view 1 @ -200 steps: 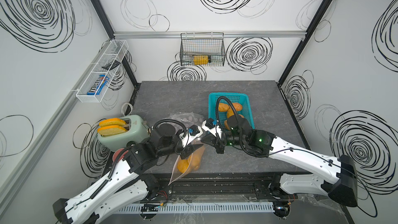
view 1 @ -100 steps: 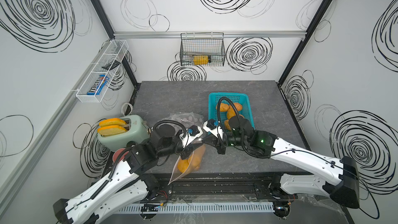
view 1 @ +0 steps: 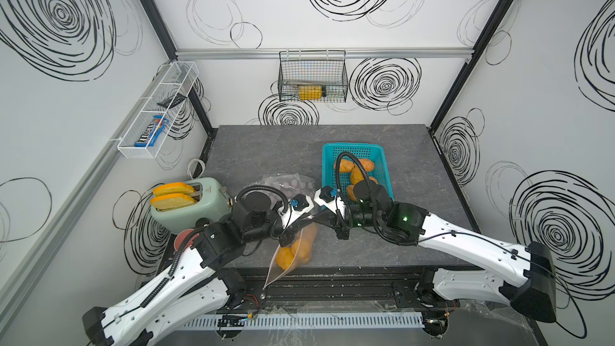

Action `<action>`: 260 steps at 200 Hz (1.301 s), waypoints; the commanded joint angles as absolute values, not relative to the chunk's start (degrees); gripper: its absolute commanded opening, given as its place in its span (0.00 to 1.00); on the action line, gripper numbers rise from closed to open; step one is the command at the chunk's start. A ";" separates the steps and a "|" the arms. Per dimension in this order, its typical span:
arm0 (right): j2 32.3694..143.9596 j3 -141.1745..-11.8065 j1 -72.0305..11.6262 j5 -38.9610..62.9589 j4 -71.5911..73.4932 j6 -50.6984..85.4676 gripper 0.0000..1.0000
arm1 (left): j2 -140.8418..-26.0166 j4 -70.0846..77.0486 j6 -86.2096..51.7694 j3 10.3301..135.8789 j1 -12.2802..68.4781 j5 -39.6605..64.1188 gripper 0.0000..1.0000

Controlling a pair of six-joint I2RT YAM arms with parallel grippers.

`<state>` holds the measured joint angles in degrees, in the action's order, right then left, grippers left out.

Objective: Put the potatoes into a zipper bag and zip it
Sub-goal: Zip the zipper on the zipper food storage bag.

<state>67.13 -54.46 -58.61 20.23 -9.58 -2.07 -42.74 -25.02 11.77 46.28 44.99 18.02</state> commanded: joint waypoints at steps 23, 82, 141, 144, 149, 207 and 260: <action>65.65 -54.48 -58.57 19.12 -9.30 -2.81 0.00 | -43.33 -22.47 12.48 46.40 45.35 19.34 0.17; 64.26 -58.57 -58.49 15.35 -8.41 -2.97 0.00 | -45.06 -28.24 11.67 52.57 45.35 13.95 0.14; 62.41 -62.02 -58.08 12.02 -9.15 -6.38 0.00 | -42.91 -33.18 10.82 55.42 45.30 11.05 0.16; 62.36 -62.19 -58.02 12.00 -9.31 -6.53 0.00 | -42.75 -33.22 10.69 55.38 45.35 10.99 0.16; 62.24 -62.35 -57.88 11.89 -9.52 -6.74 0.00 | -42.56 -33.31 10.41 55.29 45.29 10.82 0.16; 60.70 -61.83 -56.44 11.65 -9.15 -7.21 0.00 | -42.66 -33.98 9.96 53.89 45.35 11.79 0.16; 59.21 -61.08 -52.28 12.47 -8.79 -6.64 0.00 | -42.29 -35.21 10.01 52.78 45.31 10.83 0.17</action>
